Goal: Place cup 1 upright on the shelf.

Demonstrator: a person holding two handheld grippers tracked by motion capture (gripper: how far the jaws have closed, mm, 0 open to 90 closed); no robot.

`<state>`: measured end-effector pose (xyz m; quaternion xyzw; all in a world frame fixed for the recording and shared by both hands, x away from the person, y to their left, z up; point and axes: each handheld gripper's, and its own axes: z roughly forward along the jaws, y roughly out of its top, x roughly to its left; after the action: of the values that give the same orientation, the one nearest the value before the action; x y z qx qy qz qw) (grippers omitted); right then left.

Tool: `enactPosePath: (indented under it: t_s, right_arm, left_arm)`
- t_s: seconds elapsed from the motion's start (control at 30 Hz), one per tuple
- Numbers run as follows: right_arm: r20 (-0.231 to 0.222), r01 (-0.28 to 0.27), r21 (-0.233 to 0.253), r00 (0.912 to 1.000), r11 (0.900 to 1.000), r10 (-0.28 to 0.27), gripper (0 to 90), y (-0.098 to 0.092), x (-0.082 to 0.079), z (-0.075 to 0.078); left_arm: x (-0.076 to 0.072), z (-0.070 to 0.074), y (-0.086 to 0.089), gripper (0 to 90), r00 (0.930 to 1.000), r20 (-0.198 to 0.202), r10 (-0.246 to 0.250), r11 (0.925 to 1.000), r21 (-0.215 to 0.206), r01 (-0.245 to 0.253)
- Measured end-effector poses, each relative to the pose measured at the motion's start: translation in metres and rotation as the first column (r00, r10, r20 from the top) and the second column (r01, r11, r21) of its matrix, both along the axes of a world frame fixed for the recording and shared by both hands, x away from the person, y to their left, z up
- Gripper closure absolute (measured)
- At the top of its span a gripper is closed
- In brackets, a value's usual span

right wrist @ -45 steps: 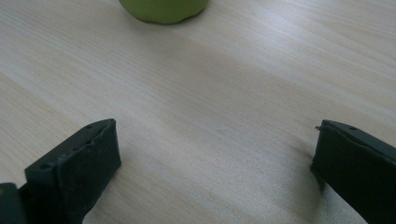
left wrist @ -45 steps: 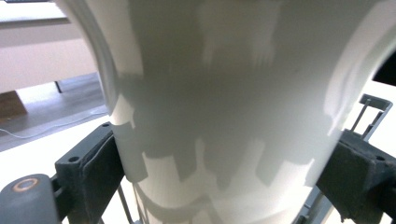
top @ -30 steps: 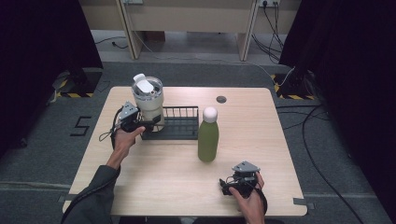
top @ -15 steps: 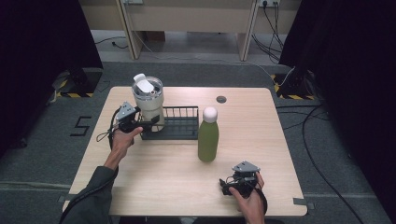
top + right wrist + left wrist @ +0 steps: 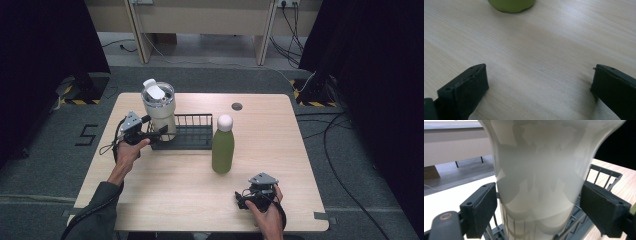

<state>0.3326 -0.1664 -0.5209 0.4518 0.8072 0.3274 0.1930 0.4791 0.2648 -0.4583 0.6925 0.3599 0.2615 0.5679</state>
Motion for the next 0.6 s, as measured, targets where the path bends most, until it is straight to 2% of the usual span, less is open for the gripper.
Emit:
enactPosePath:
  t_s: [0.27,0.6]
  right_arm:
    - [0.000,0.000,0.000,1.0000,1.000,0.000,0.9,0.000,0.000,0.000]
    - [-0.003,0.003,0.002,1.0000,1.000,-0.003,0.9,0.000,0.000,0.000]
  left_arm:
    - [-0.012,-0.002,0.010,14.6,0.9997,-0.020,0.011,0.9998,-0.018,-0.011]
    - [-0.032,0.000,0.013,14.6,0.9993,-0.036,-0.004,0.9997,-0.025,0.003]
